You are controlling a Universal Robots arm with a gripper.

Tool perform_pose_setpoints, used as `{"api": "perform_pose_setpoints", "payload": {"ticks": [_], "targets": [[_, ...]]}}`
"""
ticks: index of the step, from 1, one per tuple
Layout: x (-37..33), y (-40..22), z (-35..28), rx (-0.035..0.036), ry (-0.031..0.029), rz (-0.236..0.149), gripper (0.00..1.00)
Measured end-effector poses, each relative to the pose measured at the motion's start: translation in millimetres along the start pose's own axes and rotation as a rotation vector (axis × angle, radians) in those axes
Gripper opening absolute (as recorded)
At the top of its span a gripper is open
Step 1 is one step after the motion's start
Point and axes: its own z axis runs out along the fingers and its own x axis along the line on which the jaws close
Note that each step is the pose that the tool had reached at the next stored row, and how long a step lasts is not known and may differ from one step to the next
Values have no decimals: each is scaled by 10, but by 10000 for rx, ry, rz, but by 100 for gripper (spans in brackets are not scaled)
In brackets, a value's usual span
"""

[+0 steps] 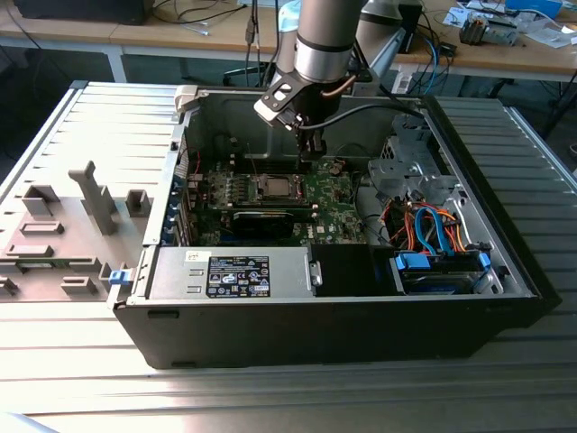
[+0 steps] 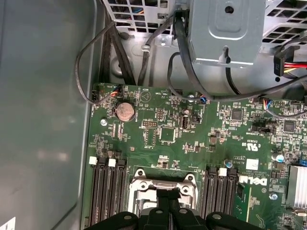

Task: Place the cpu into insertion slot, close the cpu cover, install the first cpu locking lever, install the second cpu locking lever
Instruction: 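Close the cpu cover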

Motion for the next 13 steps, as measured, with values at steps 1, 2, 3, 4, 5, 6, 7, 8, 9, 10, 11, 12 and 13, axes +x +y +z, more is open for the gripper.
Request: {"api": "perform_pose_setpoints", "payload": {"ticks": [1, 2, 3, 4, 5, 6, 7, 8, 9, 10, 11, 12, 13], "targets": [[1, -10, 0, 0, 0, 1, 11], [3, -24, 1, 1, 0, 1, 11], [3, -28, 1, 0, 0, 1, 11], [3, -32, 1, 0, 0, 1, 11], [4, -43, 1, 0, 0, 1, 11], [5, -52, 1, 0, 0, 1, 11], [6, -60, 2, 0, 0, 0, 11], [7, -66, 2, 0, 0, 1, 11], [7, -71, 2, 0, 1, 1, 11], [8, -82, 2, 0, 0, 0, 11], [10, -95, 3, 0, 0, 1, 11], [11, -108, 3, 0, 0, 0, 11], [12, -115, 3, 0, 0, 0, 11]]}}
